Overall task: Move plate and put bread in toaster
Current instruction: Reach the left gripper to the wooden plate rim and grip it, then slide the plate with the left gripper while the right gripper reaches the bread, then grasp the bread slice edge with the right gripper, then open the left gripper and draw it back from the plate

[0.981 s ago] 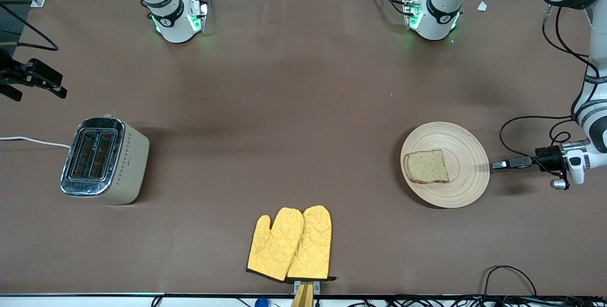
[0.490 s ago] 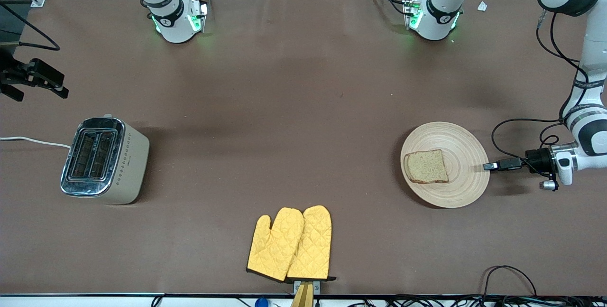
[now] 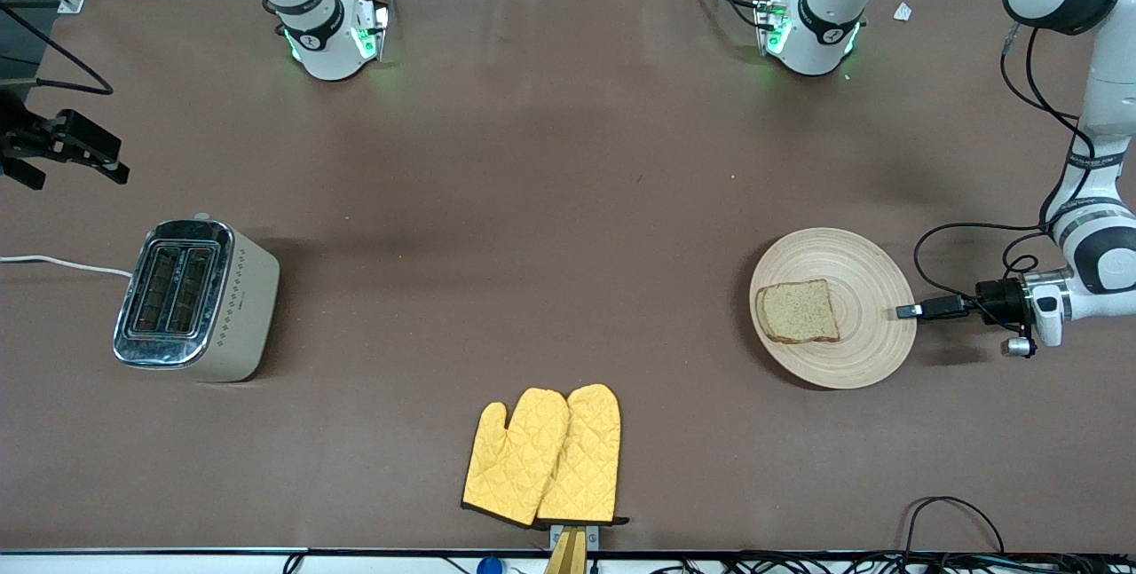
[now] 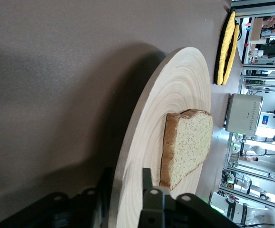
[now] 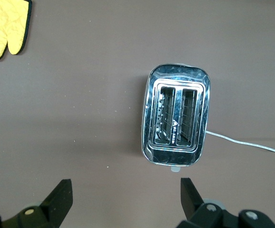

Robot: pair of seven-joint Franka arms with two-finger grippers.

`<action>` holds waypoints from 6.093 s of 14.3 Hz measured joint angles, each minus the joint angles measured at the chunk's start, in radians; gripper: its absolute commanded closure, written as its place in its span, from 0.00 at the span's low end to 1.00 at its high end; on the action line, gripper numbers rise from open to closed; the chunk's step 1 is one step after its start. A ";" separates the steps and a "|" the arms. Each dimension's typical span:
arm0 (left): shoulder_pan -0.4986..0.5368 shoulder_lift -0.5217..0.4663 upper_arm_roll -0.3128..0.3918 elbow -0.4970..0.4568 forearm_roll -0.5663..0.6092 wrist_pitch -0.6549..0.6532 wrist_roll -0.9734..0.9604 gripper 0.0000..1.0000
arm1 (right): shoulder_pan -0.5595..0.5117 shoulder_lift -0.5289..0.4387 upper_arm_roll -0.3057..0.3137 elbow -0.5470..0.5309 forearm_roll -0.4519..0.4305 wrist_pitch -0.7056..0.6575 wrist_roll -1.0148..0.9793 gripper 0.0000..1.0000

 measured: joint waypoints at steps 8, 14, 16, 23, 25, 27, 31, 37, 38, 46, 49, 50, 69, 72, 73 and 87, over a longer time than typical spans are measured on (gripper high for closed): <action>-0.009 0.000 -0.012 0.018 0.042 -0.021 0.069 1.00 | 0.040 0.020 0.001 -0.021 0.000 -0.051 0.045 0.00; -0.029 -0.017 -0.118 0.018 0.086 -0.053 0.086 1.00 | 0.054 0.020 0.002 -0.030 0.074 -0.130 0.053 0.00; -0.031 -0.050 -0.171 -0.002 0.086 -0.057 0.047 1.00 | 0.082 0.021 0.003 -0.062 0.106 -0.090 0.113 0.00; -0.046 -0.149 -0.439 -0.188 0.069 0.201 -0.124 1.00 | 0.194 0.092 0.006 -0.235 0.187 0.261 0.202 0.00; -0.111 -0.145 -0.468 -0.247 0.008 0.327 -0.127 1.00 | 0.218 0.161 0.006 -0.237 0.199 0.343 0.202 0.00; -0.217 -0.137 -0.470 -0.283 -0.083 0.447 -0.127 1.00 | 0.241 0.222 0.006 -0.236 0.267 0.395 0.216 0.00; -0.411 -0.108 -0.469 -0.293 -0.222 0.607 -0.116 1.00 | 0.284 0.326 0.006 -0.236 0.328 0.529 0.232 0.00; -0.492 -0.043 -0.467 -0.296 -0.281 0.654 -0.044 1.00 | 0.393 0.472 0.006 -0.236 0.329 0.629 0.251 0.02; -0.493 -0.025 -0.467 -0.296 -0.282 0.670 -0.029 1.00 | 0.400 0.483 0.006 -0.236 0.329 0.630 0.251 0.03; -0.523 0.027 -0.468 -0.284 -0.347 0.692 0.003 0.42 | 0.516 0.495 0.006 -0.311 0.330 0.672 0.423 0.08; -0.521 0.027 -0.468 -0.275 -0.374 0.696 -0.001 0.00 | 0.561 0.495 0.005 -0.329 0.330 0.688 0.482 0.09; -0.521 0.027 -0.468 -0.267 -0.393 0.703 -0.005 0.00 | 0.561 0.495 0.002 -0.333 0.330 0.688 0.483 0.10; -0.080 -0.219 -0.439 -0.067 0.147 0.538 -0.545 0.00 | 0.562 0.502 -0.014 -0.392 0.329 0.761 0.482 0.53; 0.046 -0.280 -0.443 0.026 0.401 0.287 -0.661 0.00 | 0.562 0.502 -0.014 -0.393 0.328 0.762 0.482 0.58; 0.061 -0.299 -0.443 0.060 0.444 0.224 -0.681 0.00 | 0.562 0.502 -0.015 -0.393 0.328 0.762 0.482 0.59; -0.322 -0.733 -0.201 0.095 0.760 -0.183 -0.958 0.00 | 0.582 0.502 -0.013 -0.394 0.290 0.766 0.479 0.60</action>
